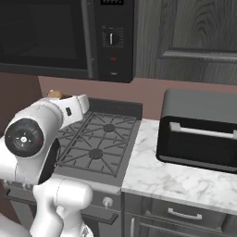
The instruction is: Take 2 condiments from the cabinet and move them on the counter near the stove.Make sure the condiments are lined up with each other, next to each other.
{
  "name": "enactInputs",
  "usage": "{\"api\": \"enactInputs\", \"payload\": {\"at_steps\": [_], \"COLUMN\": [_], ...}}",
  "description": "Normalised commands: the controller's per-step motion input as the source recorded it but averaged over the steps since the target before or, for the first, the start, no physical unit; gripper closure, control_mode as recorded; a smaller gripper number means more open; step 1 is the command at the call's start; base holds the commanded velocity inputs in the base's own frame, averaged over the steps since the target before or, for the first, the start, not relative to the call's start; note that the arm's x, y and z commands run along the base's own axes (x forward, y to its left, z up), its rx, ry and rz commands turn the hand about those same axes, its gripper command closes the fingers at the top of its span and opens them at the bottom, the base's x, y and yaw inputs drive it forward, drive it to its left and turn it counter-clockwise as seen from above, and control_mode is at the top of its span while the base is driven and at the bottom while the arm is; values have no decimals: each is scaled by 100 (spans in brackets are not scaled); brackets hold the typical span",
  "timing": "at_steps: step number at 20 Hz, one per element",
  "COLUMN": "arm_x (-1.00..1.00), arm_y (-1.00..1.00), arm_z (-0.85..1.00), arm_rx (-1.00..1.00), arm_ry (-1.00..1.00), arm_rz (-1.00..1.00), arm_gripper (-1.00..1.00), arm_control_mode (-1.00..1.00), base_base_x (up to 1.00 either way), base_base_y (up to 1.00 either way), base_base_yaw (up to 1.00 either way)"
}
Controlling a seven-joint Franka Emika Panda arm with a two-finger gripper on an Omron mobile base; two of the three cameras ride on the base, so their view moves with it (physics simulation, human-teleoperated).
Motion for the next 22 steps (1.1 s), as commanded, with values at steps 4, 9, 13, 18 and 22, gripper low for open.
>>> {"api": "enactInputs", "payload": {"at_steps": [4,9,13,18,22], "arm_x": [12,18,24,38,51], "arm_y": [-48,-47,-45,-54,-58], "arm_z": [-46,-48,-47,-54,-50], "arm_rx": [-3,0,1,11,17], "arm_ry": [12,6,4,10,13], "arm_rz": [26,28,10,6,1], "arm_gripper": [100,100,100,100,100], "arm_control_mode": [-100,-100,-100,-100,-100], "base_base_x": [0,0,0,0,0], "base_base_y": [0,0,0,0,0], "base_base_yaw": [0,0,0,0,0]}}
